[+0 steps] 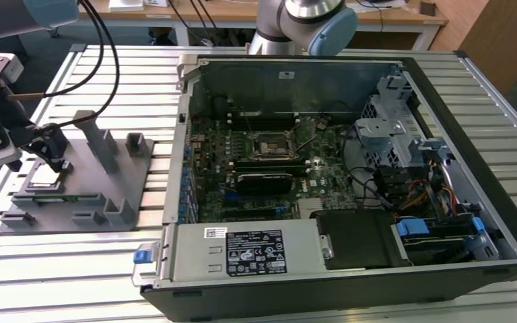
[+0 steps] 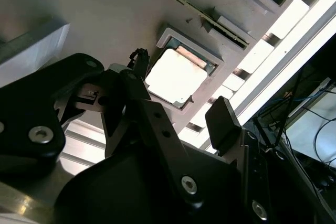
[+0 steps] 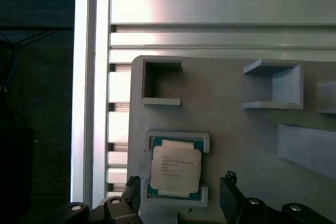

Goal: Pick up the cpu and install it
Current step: 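Pick up the cpu and move it towards the insertion slot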

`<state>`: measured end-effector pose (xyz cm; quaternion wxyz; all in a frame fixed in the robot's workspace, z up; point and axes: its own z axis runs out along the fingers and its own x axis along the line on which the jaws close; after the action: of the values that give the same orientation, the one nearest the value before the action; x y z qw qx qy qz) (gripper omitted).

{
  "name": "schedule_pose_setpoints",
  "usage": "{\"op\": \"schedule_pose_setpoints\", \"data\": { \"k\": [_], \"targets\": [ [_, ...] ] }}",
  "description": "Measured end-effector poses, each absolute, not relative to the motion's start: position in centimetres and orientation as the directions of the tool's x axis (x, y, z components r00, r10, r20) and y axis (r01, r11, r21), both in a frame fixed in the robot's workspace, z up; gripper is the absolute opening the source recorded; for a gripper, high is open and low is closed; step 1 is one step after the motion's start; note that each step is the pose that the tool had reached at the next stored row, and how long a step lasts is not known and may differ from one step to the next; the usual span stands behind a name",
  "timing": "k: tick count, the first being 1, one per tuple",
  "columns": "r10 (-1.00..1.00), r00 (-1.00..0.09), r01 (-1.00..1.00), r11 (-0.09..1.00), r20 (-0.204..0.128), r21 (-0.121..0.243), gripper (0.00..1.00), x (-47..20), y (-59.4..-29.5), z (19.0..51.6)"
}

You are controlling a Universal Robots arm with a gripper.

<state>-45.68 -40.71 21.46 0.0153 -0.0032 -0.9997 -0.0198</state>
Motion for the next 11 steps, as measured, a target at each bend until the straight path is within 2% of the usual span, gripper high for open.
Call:
{"op": "schedule_pose_setpoints", "data": {
  "k": [11],
  "targets": [
    [0.008,-0.999,0.009,0.999,0.031,0.039,0.7,-45.7,-40.71,20.46]
  ]
}}
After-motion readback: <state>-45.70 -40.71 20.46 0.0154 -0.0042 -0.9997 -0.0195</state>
